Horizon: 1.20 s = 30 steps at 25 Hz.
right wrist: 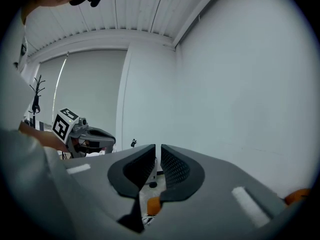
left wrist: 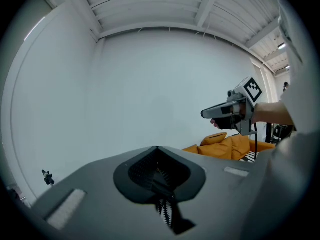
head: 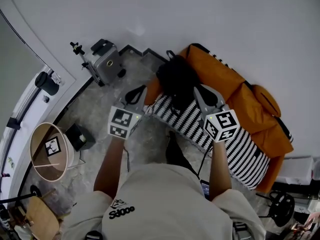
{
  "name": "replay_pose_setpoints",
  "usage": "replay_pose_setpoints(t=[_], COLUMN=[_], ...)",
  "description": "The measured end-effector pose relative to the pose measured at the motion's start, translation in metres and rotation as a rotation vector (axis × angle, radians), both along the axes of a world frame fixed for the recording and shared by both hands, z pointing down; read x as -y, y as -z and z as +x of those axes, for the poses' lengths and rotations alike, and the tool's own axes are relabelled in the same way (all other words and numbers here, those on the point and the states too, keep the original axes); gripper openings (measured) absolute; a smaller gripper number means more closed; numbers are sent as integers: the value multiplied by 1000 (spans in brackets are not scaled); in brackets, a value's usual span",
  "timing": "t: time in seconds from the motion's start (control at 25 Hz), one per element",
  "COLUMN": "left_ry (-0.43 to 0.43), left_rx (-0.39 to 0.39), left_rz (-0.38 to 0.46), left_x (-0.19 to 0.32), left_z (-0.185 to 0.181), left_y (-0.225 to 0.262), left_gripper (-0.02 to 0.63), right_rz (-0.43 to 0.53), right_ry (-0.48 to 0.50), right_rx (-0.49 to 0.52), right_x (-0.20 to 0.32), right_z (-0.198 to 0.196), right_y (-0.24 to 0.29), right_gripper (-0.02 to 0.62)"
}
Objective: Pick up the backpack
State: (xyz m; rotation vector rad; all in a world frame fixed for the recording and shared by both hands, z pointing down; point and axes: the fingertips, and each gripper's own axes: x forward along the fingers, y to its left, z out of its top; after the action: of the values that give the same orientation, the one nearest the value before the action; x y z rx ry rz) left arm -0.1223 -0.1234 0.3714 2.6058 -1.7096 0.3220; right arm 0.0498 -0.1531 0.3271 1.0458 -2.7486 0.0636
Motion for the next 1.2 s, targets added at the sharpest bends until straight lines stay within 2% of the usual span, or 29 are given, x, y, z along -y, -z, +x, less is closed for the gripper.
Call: replay_pose_setpoints(t=[0.32, 0.56, 0.92, 1.2], left_ry=[37, 96, 160, 193], left_rx=[-5, -8, -7, -35], left_rz=[-41, -86, -160, -200], left_x=[75, 132, 203, 251], left_z=[-9, -25, -32, -37], left_y=[-8, -26, -64, -90], left_gripper=[11, 11, 11, 10], right_rz=[-57, -112, -196, -263], right_ry=[54, 104, 181, 211], right_rx=[-8, -34, -67, -94], right_x=[90, 159, 250, 305], right_z=[-18, -34, -51, -68], right_y=[-15, -40, -93, -137], right_gripper=[72, 92, 100, 98])
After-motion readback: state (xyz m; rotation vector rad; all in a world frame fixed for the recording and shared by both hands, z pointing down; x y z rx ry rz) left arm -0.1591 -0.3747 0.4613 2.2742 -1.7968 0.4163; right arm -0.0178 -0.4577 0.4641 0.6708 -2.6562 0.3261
